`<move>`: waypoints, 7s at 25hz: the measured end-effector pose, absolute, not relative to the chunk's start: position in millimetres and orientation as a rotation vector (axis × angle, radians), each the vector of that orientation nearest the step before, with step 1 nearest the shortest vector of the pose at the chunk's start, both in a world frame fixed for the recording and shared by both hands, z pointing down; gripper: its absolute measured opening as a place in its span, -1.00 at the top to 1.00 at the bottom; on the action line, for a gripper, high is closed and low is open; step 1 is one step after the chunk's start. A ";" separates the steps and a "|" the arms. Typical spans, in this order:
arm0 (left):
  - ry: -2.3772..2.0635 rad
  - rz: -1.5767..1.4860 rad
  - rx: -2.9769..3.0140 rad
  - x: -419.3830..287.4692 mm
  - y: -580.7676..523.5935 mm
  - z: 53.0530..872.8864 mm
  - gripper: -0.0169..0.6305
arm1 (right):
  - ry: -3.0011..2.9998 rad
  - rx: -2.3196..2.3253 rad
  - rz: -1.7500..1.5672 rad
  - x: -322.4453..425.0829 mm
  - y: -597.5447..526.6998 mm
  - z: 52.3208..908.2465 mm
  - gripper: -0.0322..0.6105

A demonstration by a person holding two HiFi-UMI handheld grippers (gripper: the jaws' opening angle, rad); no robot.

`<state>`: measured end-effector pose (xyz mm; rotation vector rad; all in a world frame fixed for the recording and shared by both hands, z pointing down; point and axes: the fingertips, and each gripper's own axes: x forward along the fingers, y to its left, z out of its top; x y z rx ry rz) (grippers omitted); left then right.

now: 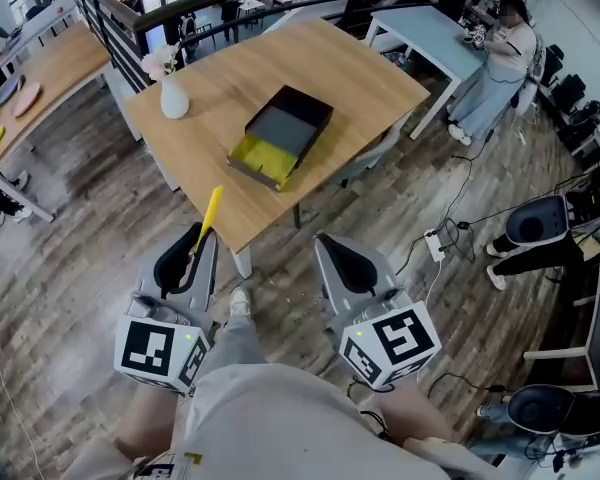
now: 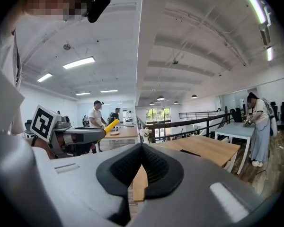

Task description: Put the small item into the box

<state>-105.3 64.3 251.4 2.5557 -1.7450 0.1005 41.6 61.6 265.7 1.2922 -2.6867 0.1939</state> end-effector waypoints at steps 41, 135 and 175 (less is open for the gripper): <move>-1.599 0.162 2.568 -174.1 -201.2 257.0 0.79 | -2.586 1.395 0.294 -18.5 -200.7 268.4 0.90; -0.676 1.266 2.374 -38.2 -325.1 654.3 0.76 | -2.347 1.252 0.993 21.5 -310.7 524.9 0.90; -1.104 0.941 2.670 -48.9 -280.7 418.7 0.86 | -2.530 1.359 0.667 18.2 -277.5 391.4 0.90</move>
